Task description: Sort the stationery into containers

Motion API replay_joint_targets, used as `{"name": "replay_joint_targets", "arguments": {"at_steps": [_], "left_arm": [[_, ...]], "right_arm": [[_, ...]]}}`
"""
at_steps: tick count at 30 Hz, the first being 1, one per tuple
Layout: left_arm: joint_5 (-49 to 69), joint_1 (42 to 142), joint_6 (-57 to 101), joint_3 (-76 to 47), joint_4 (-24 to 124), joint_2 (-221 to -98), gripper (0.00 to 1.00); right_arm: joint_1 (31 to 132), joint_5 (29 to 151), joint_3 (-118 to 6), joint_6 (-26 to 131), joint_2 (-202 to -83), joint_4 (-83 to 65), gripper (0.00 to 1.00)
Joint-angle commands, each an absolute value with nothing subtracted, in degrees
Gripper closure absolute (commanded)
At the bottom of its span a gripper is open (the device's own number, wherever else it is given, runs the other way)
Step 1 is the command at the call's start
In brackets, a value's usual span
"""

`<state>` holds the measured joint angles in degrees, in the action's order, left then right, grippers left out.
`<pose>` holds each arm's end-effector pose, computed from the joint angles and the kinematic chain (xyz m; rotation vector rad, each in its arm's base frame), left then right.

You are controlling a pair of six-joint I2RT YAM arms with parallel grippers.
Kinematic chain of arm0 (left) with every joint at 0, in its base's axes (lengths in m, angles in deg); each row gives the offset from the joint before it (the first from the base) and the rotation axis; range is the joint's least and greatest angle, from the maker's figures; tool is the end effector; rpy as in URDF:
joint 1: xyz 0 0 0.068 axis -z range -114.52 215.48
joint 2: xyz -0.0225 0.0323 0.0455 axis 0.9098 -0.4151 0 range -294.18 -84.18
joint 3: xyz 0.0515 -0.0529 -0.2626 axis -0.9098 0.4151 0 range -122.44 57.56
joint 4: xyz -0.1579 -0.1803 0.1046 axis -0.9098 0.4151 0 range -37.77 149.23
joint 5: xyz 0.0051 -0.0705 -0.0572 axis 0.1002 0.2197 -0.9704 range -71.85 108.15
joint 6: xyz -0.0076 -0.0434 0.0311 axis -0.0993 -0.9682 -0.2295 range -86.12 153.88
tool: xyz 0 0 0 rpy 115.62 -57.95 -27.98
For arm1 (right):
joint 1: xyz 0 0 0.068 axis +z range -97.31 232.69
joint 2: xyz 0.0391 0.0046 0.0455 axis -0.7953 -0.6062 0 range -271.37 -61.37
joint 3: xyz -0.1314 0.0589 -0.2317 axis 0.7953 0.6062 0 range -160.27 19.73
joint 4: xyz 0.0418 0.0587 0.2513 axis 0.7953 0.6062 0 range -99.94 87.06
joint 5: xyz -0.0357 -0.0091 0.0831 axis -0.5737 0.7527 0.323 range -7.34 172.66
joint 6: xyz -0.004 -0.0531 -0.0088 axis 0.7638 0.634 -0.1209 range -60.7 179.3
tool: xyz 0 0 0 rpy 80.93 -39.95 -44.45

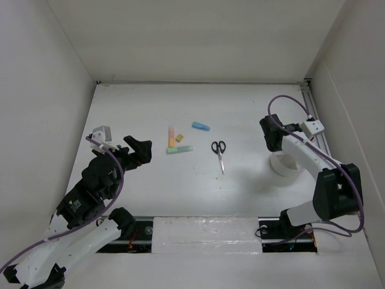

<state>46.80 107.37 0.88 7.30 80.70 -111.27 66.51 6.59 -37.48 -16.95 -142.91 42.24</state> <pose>0.0795 -0.0484 0.3756 -0.2535 1.6649 -0.5766 0.2494 0.0257 0.2480 1.1307 1.5283 -0.8882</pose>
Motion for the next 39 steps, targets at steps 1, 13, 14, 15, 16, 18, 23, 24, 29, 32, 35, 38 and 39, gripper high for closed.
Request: {"name": "replay_joint_targets", "arguments": {"at_steps": [1,13,14,15,16,18,23,24,29,32,35,38,39], "left_arm": [[46.45,107.14,1.80,7.20,78.25,-110.72,0.00],[46.45,107.14,1.80,7.20,78.25,-110.72,0.00],[46.45,107.14,1.80,7.20,78.25,-110.72,0.00],[46.45,107.14,1.80,7.20,78.25,-110.72,0.00],[46.45,107.14,1.80,7.20,78.25,-110.72,0.00],[46.45,107.14,2.32,7.20,78.25,-110.72,0.00],[46.45,107.14,2.32,7.20,78.25,-110.72,0.00],[46.45,107.14,2.32,7.20,78.25,-110.72,0.00],[46.45,107.14,2.32,7.20,78.25,-110.72,0.00],[46.45,107.14,2.32,7.20,78.25,-110.72,0.00],[46.45,107.14,2.32,7.20,78.25,-110.72,0.00],[46.45,107.14,2.32,7.20,78.25,-110.72,0.00],[46.45,107.14,2.32,7.20,78.25,-110.72,0.00]], "right_arm": [[67.63,2.16,-41.35,-31.12,-145.21,55.94,1.00],[68.15,2.68,-42.85,-33.87,-146.62,57.22,1.00],[68.15,2.68,-42.85,-30.73,-145.75,55.56,1.00],[68.15,3.29,-42.24,-29.48,-145.22,53.10,1.00],[68.15,3.30,-41.37,-26.95,-144.61,50.90,0.99],[68.15,4.00,-40.23,-18.79,-142.06,42.94,0.97],[67.02,8.74,-33.47,-1.55,-135.03,25.33,0.87],[67.01,9.53,-32.66,0.30,-133.89,23.22,0.86],[65.69,11.90,-30.46,6.65,-131.59,17.75,0.88],[65.17,11.91,-30.99,5.87,-133.17,18.09,0.81],[65.17,11.91,-31.60,4.63,-134.93,19.06,0.80],[65.17,11.91,-31.60,3.93,-135.46,19.06,0.82],[65.17,11.91,-31.60,3.93,-135.46,19.06,0.82]]}}
